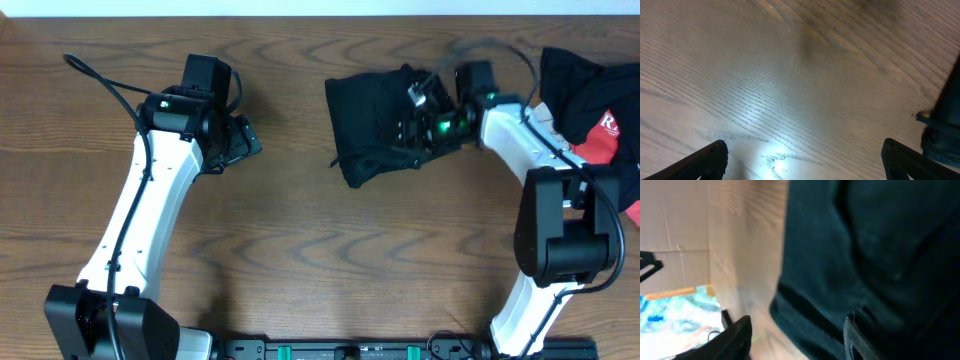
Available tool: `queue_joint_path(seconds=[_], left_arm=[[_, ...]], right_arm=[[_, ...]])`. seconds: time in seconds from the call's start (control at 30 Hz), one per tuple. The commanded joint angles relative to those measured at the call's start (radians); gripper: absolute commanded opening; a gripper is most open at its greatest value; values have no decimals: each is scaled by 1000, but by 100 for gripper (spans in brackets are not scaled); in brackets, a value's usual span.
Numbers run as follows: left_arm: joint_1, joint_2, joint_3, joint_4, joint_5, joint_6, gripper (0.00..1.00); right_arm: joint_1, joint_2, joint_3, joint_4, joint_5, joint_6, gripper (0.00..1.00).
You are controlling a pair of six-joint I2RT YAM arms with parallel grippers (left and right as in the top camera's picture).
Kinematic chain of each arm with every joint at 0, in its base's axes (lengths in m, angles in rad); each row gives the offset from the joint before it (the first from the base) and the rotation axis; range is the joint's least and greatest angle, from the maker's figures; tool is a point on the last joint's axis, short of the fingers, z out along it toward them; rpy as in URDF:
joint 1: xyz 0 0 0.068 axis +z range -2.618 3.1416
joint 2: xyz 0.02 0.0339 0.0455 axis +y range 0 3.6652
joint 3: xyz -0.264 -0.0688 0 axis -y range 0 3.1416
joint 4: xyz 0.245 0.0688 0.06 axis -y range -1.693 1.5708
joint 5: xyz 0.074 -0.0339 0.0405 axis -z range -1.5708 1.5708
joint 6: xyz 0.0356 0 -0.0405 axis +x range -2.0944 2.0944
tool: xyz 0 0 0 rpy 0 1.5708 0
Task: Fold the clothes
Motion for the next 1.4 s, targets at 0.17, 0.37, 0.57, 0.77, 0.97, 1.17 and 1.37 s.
queue_joint_path(seconds=[0.17,0.37,0.57,0.77,0.97,1.17,1.37], left_arm=[[0,-13,-7,-7,0,13,98],[0,-13,-7,-6,0,68,98],[0,-13,-8,-6,6,101,98],[0,-13,-85,133,295,212,98],[0,-8,-262,411,516,212,98],[-6,21,-383,693,644,27,98],[-92,105,-384,894,647,-49,98]], right_arm=[[-36,39,-100,119,42,38,59],[-87,15,-16,142,-127,39,59],[-157,-60,135,64,-195,79,66],[-200,-163,177,36,-262,79,99],[-215,-266,177,-59,-224,52,99],[-215,-397,177,-155,-52,34,99],[-215,-502,177,-215,-13,13,99]])
